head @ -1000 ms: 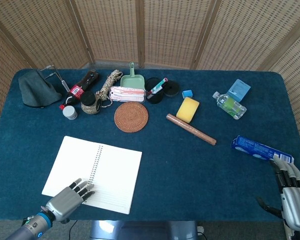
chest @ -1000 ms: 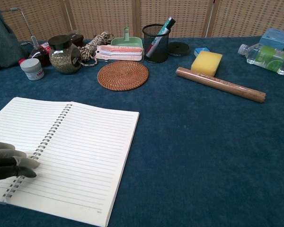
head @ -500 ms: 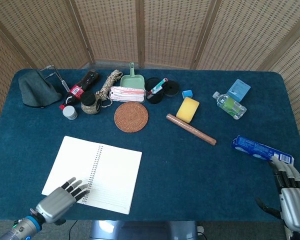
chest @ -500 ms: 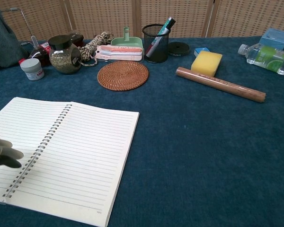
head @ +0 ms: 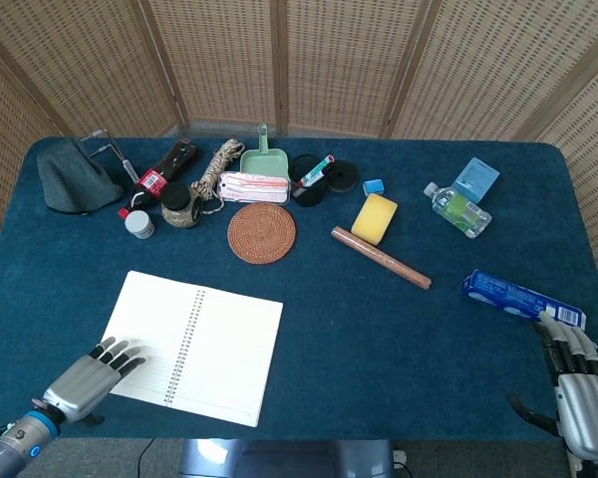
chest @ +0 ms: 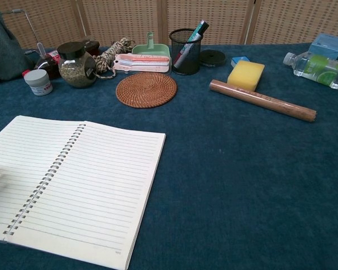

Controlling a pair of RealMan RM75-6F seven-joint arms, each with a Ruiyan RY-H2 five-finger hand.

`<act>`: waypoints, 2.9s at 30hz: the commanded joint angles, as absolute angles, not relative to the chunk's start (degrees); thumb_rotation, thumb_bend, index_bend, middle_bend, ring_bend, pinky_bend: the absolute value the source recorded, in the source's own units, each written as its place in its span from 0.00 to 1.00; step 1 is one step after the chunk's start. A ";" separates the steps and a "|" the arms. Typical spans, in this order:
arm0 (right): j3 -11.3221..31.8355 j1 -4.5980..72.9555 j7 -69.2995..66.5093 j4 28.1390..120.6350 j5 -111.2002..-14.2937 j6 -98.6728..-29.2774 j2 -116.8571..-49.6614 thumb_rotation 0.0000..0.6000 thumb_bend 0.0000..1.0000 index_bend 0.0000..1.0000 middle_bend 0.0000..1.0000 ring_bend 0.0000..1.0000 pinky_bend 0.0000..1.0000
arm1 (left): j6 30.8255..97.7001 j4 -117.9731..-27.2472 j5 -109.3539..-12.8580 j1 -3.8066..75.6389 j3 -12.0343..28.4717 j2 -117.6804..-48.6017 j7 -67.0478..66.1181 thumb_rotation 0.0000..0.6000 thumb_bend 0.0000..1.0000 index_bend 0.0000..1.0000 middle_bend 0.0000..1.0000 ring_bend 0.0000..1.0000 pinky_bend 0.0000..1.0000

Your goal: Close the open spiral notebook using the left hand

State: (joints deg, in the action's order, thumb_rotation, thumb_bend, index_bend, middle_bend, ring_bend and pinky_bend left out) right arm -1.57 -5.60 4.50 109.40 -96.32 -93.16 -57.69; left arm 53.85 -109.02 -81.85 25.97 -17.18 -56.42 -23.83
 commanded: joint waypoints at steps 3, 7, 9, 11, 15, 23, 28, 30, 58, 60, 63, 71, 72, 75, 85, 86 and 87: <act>-1.63 -5.63 4.41 109.42 -96.43 -93.22 -57.67 1.00 0.20 0.00 0.00 0.00 0.00 | 54.38 -107.59 -84.45 24.31 -18.36 -56.31 -21.47 1.00 0.04 0.09 0.10 0.00 0.00; -1.67 -5.65 4.30 109.35 -96.59 -93.31 -57.67 1.00 0.20 0.00 0.00 0.00 0.00 | 54.69 -105.70 -86.89 22.62 -20.05 -55.85 -19.33 1.00 0.04 0.10 0.10 0.00 0.00; -1.74 -5.64 4.35 109.35 -96.65 -93.24 -57.69 1.00 0.20 0.00 0.00 0.00 0.00 | 55.02 -105.07 -88.04 21.95 -20.66 -55.61 -18.49 1.00 0.04 0.10 0.10 0.00 0.00; -1.79 -5.66 4.43 109.35 -96.75 -93.25 -57.75 1.00 0.20 0.00 0.00 0.00 0.00 | 55.32 -104.34 -89.35 21.31 -21.23 -55.39 -17.62 1.00 0.04 0.10 0.10 0.00 0.00; -1.89 -5.66 4.63 109.38 -96.83 -93.16 -57.82 1.00 0.20 0.00 0.00 0.00 0.00 | 55.34 -103.53 -91.32 20.36 -22.32 -54.99 -16.34 1.00 0.04 0.10 0.10 0.00 0.00; -1.89 -5.69 4.77 109.33 -96.80 -93.17 -57.93 1.00 0.20 0.00 0.00 0.00 0.00 | 57.84 -102.15 -98.59 17.78 -25.57 -54.32 -13.46 1.00 0.04 0.11 0.10 0.00 0.00; -2.01 -5.68 4.92 109.34 -96.93 -93.05 -57.99 1.00 0.20 0.00 0.00 0.00 0.00 | 59.40 -101.10 -102.10 15.99 -27.59 -53.77 -12.69 1.00 0.04 0.12 0.11 0.00 0.00; -2.04 -5.71 5.01 109.36 -96.99 -93.08 -58.04 1.00 0.20 0.00 0.00 0.00 0.00 | 59.73 -100.95 -102.88 15.50 -27.93 -53.65 -12.72 1.00 0.04 0.12 0.10 0.00 0.00; -2.20 -5.71 5.81 109.36 -97.10 -92.85 -58.43 1.00 0.20 0.00 0.00 0.00 0.00 | 82.43 -72.22 -118.52 7.60 -22.96 -65.50 -6.11 1.00 0.05 0.06 0.00 0.00 0.02; -2.10 -5.70 5.75 109.37 -96.93 -92.89 -58.42 1.00 0.20 0.00 0.00 0.00 0.00 | 83.94 -66.94 -119.95 7.43 -22.52 -67.87 -6.00 1.00 0.05 0.04 0.00 0.00 0.03; -2.08 -5.66 5.65 109.41 -96.91 -92.85 -58.36 1.00 0.20 0.00 0.00 0.00 0.00 | 85.17 -61.54 -120.77 7.03 -22.59 -70.49 -4.26 1.00 0.05 0.04 0.00 0.00 0.04; -2.03 -5.63 5.37 109.37 -96.80 -92.87 -58.25 1.00 0.20 0.00 0.00 0.00 0.00 | 88.35 -53.33 -122.05 6.18 -22.48 -74.86 -2.94 1.00 0.05 0.04 0.00 0.00 0.05; -2.04 -5.61 5.39 109.35 -96.90 -92.85 -58.27 1.00 0.20 0.00 0.00 0.00 0.00 | 88.84 -51.82 -121.82 6.05 -21.99 -75.72 -3.26 1.00 0.05 0.04 0.00 0.00 0.04; -2.07 -5.59 5.54 109.32 -96.95 -92.79 -58.37 1.00 0.20 0.00 0.00 0.00 0.00 | 91.00 -48.22 -121.78 5.64 -21.09 -78.08 -3.34 1.00 0.05 0.03 0.00 0.00 0.04; -2.06 -5.58 5.45 109.18 -97.15 -92.92 -58.43 1.00 0.20 0.00 0.00 0.00 0.00 | 94.10 -40.93 -121.93 5.41 -20.38 -83.78 -3.22 1.00 0.05 0.04 0.00 0.00 0.04; -2.07 -5.58 5.37 109.16 -97.19 -92.96 -58.39 1.00 0.20 0.00 0.00 0.00 0.00 | 94.34 -40.60 -121.92 5.49 -20.39 -84.17 -3.15 1.00 0.05 0.04 0.00 0.00 0.04; -2.07 -5.61 5.26 109.14 -97.16 -93.01 -58.33 1.00 0.20 0.00 0.00 0.00 0.00 | 94.60 -40.32 -121.92 5.62 -20.37 -84.61 -3.02 1.00 0.05 0.05 0.00 0.00 0.04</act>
State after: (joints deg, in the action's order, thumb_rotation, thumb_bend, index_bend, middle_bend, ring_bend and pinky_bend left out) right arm -2.07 -5.60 5.29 109.15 -97.17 -92.99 -58.36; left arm 94.33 -40.57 -121.94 5.50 -20.40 -84.24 -3.18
